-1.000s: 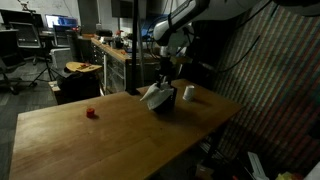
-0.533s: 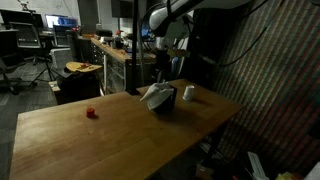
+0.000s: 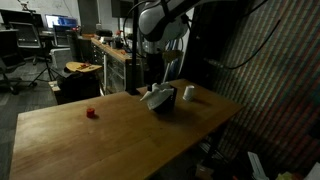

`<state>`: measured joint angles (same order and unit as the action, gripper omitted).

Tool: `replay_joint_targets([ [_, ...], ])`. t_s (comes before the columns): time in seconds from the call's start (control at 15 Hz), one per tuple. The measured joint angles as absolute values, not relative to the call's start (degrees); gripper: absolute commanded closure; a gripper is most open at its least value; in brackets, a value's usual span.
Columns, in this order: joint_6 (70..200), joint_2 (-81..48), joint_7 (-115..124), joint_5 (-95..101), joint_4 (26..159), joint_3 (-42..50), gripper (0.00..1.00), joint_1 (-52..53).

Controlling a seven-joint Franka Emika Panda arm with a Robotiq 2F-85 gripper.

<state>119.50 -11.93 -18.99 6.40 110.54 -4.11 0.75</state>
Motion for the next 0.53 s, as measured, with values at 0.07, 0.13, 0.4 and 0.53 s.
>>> replay_joint_targets([
  [0.07, 120.2, -11.5, -19.4, 8.4, 111.5, -4.4, 0.0, 1.5],
  [0.13, 121.0, -11.3, -19.6, 10.5, 112.3, -4.6, 0.0, 2.2],
  [0.4, 124.7, -11.0, -20.9, 17.5, 114.5, -5.3, 0.0, 4.5],
  [0.53, 126.5, -11.0, -22.3, 20.2, 115.8, -5.5, 0.0, 5.0],
])
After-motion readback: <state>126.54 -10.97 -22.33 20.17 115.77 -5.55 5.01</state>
